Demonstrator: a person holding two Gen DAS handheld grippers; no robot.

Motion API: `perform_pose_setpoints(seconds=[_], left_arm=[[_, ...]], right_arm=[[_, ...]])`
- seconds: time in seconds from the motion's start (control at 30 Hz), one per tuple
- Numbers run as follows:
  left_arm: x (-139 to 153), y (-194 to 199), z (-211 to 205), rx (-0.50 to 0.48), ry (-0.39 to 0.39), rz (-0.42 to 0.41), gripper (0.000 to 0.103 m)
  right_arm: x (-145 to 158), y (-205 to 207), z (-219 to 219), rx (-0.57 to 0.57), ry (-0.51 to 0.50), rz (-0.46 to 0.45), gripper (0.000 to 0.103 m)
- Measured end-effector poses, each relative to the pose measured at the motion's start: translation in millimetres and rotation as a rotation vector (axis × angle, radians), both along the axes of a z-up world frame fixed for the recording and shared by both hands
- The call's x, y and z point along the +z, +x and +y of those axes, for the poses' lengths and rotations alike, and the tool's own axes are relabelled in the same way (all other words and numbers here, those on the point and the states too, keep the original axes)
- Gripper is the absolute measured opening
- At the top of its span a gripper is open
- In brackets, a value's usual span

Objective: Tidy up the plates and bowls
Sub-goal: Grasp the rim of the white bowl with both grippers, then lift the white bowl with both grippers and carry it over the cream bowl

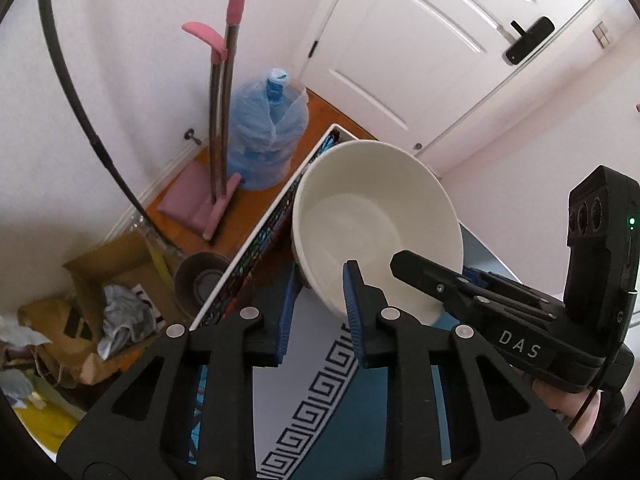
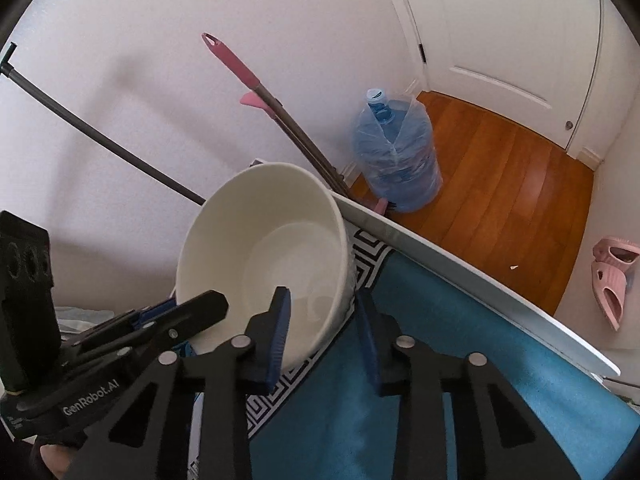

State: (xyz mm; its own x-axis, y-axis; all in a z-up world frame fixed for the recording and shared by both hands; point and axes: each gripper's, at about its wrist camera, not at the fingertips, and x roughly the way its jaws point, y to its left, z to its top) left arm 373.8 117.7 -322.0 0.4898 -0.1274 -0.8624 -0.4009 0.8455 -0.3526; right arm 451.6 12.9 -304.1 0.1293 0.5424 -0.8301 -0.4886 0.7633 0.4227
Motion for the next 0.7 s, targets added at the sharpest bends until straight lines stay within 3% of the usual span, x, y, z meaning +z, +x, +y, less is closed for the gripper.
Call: perform_pose_setpoints(seconds=[0.4,0.7], left_arm=[[1.9,6.9,-5.4,-0.04,0.096,0.001,0.019],[42.0,-6.6,-27.6,-0.106,0.166,-0.066,0.019]], right_arm=[[2.8,-3.3,1.1,-0.006,0.004,-0.029,0.027],[29.4,-23.6,-16.0,-0.061,0.028,-0.081,0.027]])
